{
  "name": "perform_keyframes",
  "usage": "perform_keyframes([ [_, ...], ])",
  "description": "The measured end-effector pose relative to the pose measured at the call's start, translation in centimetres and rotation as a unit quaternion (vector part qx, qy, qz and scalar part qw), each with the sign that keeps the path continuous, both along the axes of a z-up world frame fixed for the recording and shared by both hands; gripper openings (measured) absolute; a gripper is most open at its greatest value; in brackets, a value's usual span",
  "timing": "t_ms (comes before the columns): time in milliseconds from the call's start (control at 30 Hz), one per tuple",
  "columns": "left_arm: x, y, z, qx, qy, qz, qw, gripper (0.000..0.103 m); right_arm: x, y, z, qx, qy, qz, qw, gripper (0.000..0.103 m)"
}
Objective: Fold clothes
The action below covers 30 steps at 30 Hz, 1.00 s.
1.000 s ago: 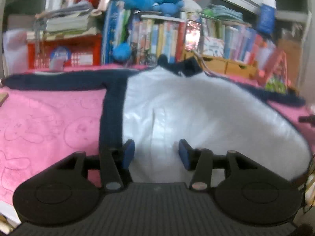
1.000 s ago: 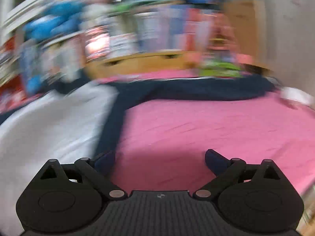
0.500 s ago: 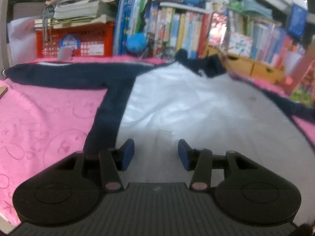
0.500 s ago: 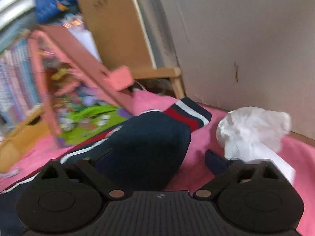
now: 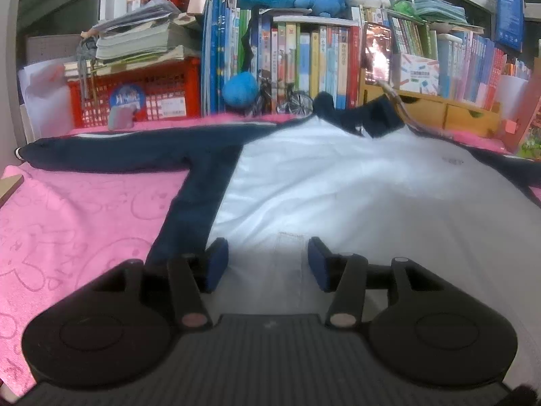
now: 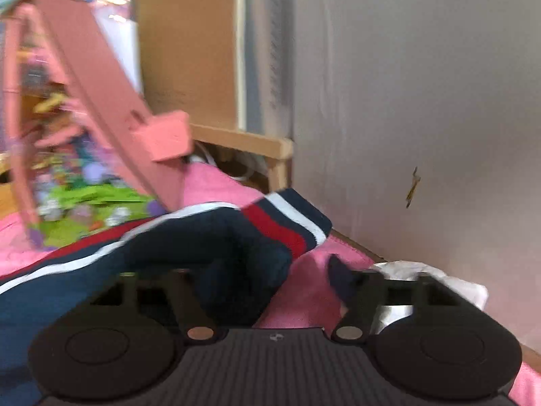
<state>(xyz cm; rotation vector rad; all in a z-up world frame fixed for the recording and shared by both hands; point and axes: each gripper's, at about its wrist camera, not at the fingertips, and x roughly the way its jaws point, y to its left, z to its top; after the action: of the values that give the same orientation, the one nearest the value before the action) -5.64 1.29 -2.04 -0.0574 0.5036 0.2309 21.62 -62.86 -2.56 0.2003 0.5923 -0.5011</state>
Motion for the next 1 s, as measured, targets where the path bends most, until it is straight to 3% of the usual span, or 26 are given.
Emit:
perform_keyframes([
  [133, 0.0, 0.0, 0.0, 0.000, -0.002, -0.001, 1.0000, 0.051, -4.7, 4.1, 2.5, -0.037, -0.045, 0.067, 0.996, 0.085],
  [300, -0.1, -0.1, 0.0, 0.003, -0.003, -0.004, 1.0000, 0.052, -9.4, 9.6, 4.4, -0.035, -0.084, 0.172, 0.981, 0.093],
  [333, -0.1, -0.1, 0.0, 0.005, -0.001, -0.005, 1.0000, 0.053, -10.2, 10.9, 4.6, -0.033, -0.085, 0.193, 0.977, 0.095],
  [433, -0.4, -0.2, 0.3, 0.001, 0.008, -0.019, 0.9998, 0.069, -12.5, 13.9, 4.5, -0.037, -0.080, 0.238, 0.967, 0.096],
  [667, -3.9, -0.4, 1.0, -0.024, 0.006, -0.046, 0.9986, 0.070, -20.3, 20.6, 3.3, -0.073, -0.049, 0.313, 0.946, 0.098],
  [1000, -12.4, -3.6, 3.5, -0.026, -0.046, -0.071, 0.9961, 0.071, -34.6, 28.9, 1.8, 0.037, -0.061, 0.340, 0.938, 0.100],
])
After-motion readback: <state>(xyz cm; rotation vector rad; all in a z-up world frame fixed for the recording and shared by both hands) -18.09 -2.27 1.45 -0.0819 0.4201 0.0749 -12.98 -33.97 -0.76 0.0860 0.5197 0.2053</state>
